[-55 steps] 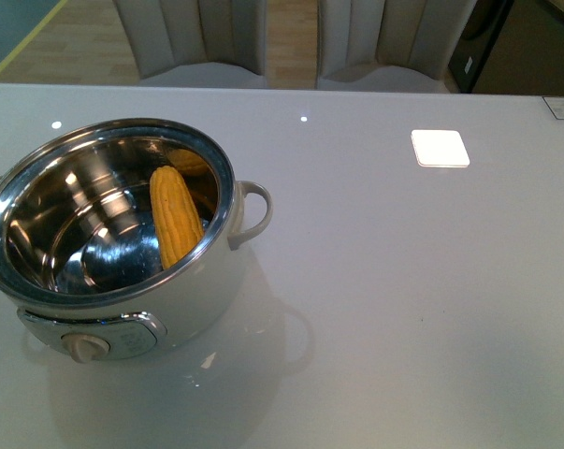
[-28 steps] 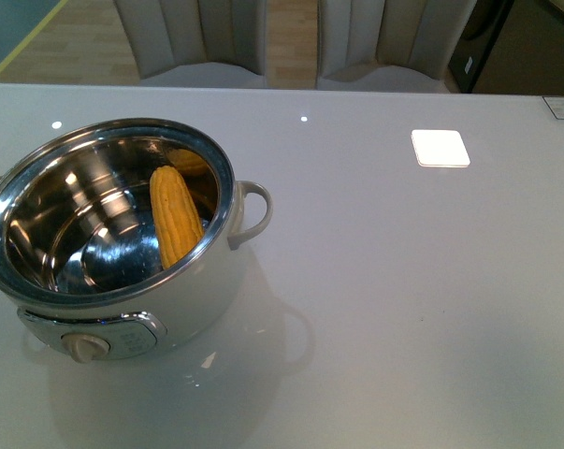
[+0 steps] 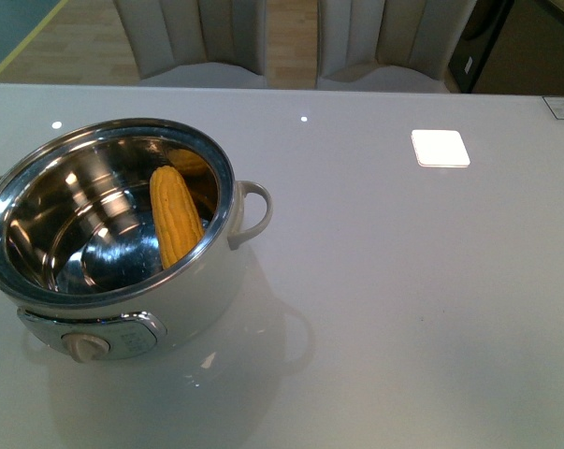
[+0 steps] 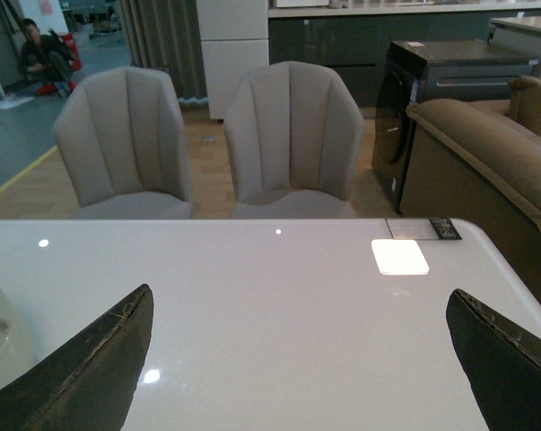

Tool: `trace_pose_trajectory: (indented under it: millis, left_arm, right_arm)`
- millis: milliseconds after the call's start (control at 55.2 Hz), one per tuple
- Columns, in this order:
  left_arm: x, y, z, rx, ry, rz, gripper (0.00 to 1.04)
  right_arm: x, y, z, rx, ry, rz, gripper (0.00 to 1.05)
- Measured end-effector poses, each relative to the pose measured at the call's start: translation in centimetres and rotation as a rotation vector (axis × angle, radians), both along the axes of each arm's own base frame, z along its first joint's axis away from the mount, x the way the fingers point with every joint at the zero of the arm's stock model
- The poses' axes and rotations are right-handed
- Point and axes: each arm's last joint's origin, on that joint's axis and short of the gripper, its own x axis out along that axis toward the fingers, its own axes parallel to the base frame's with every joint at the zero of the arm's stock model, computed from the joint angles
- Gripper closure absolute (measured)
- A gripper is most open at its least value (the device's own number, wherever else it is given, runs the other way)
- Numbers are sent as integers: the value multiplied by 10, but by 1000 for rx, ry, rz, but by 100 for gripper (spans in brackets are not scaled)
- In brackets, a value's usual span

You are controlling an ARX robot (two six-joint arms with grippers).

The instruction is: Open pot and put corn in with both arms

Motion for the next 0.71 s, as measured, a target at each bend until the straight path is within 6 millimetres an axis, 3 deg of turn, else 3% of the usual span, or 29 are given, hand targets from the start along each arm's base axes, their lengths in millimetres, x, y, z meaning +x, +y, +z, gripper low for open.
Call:
trace_pose_trajectory:
  millis: [706]
  left_arm:
    - [0, 0, 0, 0, 0, 0, 7]
  right_arm:
    - [0, 0, 0, 0, 0, 0, 9]
